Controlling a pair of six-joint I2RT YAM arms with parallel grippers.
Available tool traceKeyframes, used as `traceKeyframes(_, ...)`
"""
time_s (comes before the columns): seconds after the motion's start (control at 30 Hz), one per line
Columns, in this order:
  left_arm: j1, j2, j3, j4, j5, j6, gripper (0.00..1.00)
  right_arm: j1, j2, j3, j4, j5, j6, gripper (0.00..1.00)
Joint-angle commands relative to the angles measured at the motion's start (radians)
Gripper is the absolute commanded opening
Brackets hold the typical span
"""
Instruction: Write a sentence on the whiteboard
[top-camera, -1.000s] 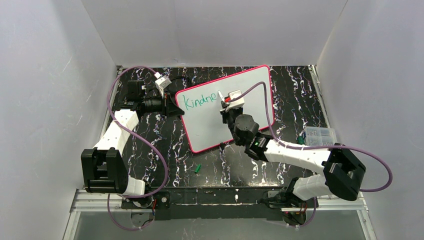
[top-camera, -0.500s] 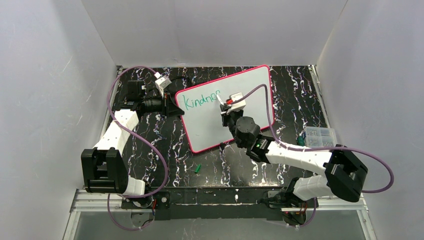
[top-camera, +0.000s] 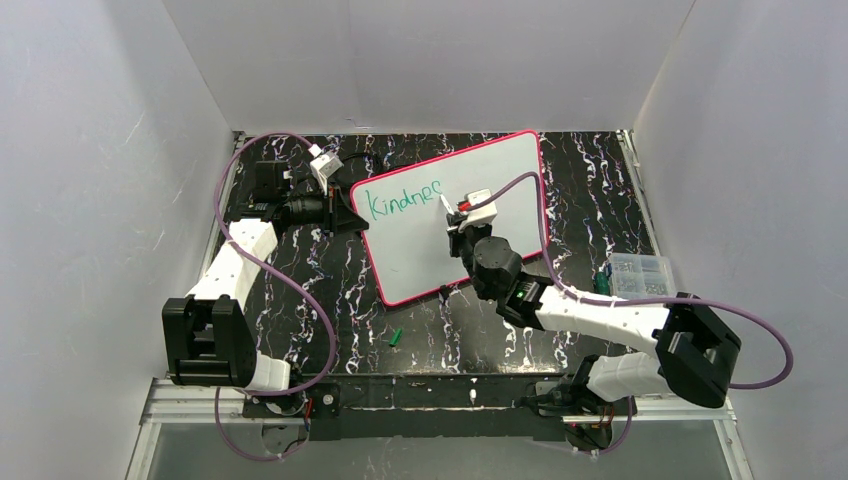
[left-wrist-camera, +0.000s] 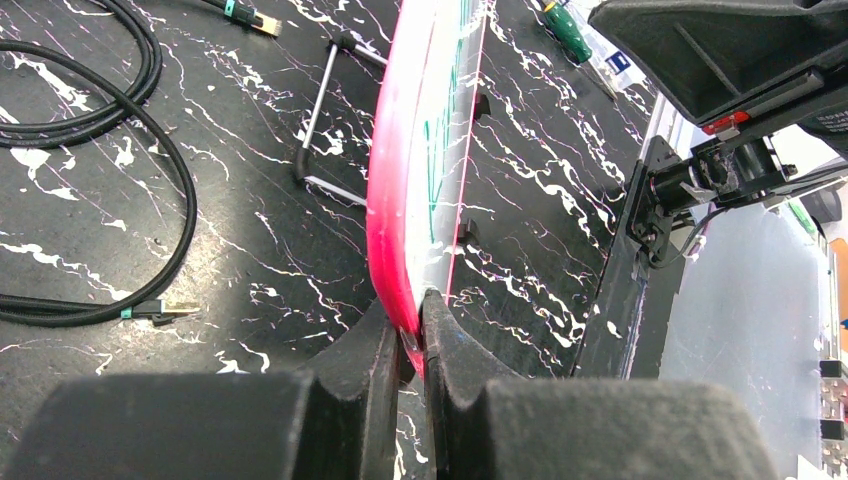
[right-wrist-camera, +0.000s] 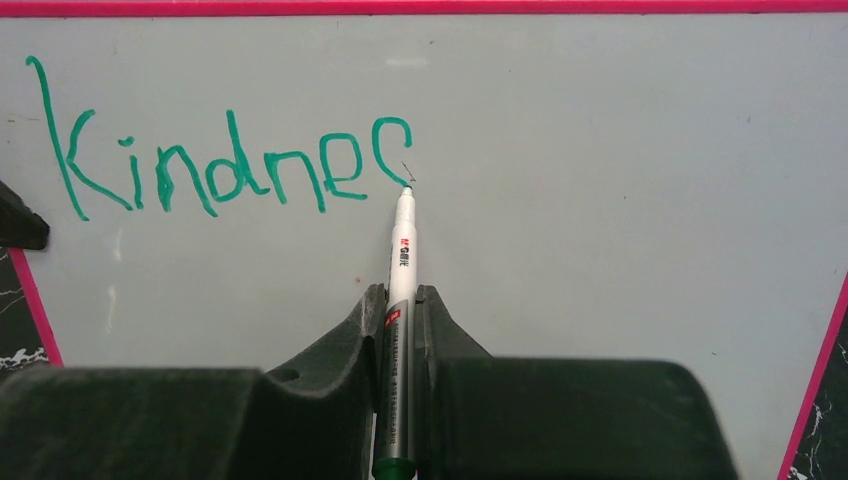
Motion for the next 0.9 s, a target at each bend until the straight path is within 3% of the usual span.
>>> traceKeyframes(0.0, -0.004, -0.033, 0.021, -0.019, -0.051, 0.067, 0.0, -0.002, -0.034, -0.028, -0.046, 0.032, 0.028, 0.01)
traceKeyframes(0.57, -0.005, -0.034, 0.022, -0.019, -0.051, 0.066, 0.0, 0.027, -0.009, -0.01, 0.002, -0.042, 0.018, 0.01)
traceKeyframes(0.87, -0.004, -0.032, 0.021, -0.019, -0.053, 0.066, 0.0, 0.036, -0.081, 0.0, 0.052, 0.037, -0.019, 0.01)
